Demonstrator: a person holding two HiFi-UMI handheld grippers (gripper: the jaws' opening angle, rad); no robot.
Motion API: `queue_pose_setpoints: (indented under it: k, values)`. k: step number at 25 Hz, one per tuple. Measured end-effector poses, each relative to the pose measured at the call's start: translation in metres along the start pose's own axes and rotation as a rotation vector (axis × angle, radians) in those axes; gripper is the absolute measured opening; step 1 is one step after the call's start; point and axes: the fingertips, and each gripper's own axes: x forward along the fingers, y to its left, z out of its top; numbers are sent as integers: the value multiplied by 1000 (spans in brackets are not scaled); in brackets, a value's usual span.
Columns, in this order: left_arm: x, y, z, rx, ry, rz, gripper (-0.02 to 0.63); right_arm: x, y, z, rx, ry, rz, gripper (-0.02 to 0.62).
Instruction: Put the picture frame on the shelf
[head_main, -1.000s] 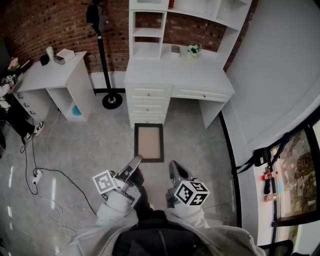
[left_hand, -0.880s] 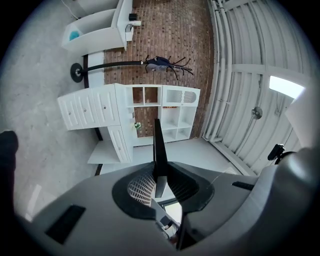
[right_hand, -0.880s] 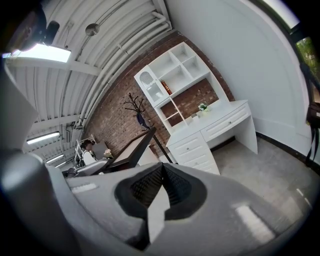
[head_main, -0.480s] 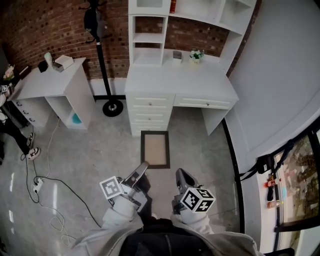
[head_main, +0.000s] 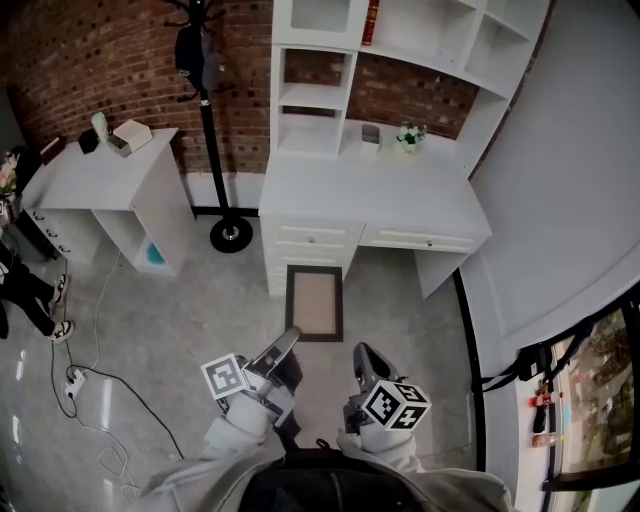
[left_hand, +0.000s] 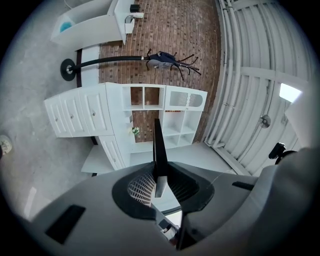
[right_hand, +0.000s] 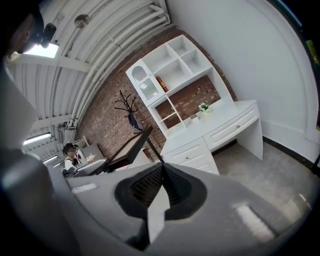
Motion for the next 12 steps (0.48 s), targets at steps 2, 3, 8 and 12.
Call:
queue_pose_setpoints:
  k: [2, 3, 8, 12]
  values:
    - [11, 0, 19, 3, 0, -2, 71, 20, 2, 11, 3, -3, -1, -2]
    - [16, 0, 29, 4, -1, -4, 71, 30, 3, 16, 3, -4, -2, -2]
    - [38, 4, 76, 5, -8, -16, 71, 80, 10, 37, 0, -8, -4, -1]
    - [53, 11, 114, 13, -16, -16, 71, 118, 17, 50, -6, -6, 7, -2]
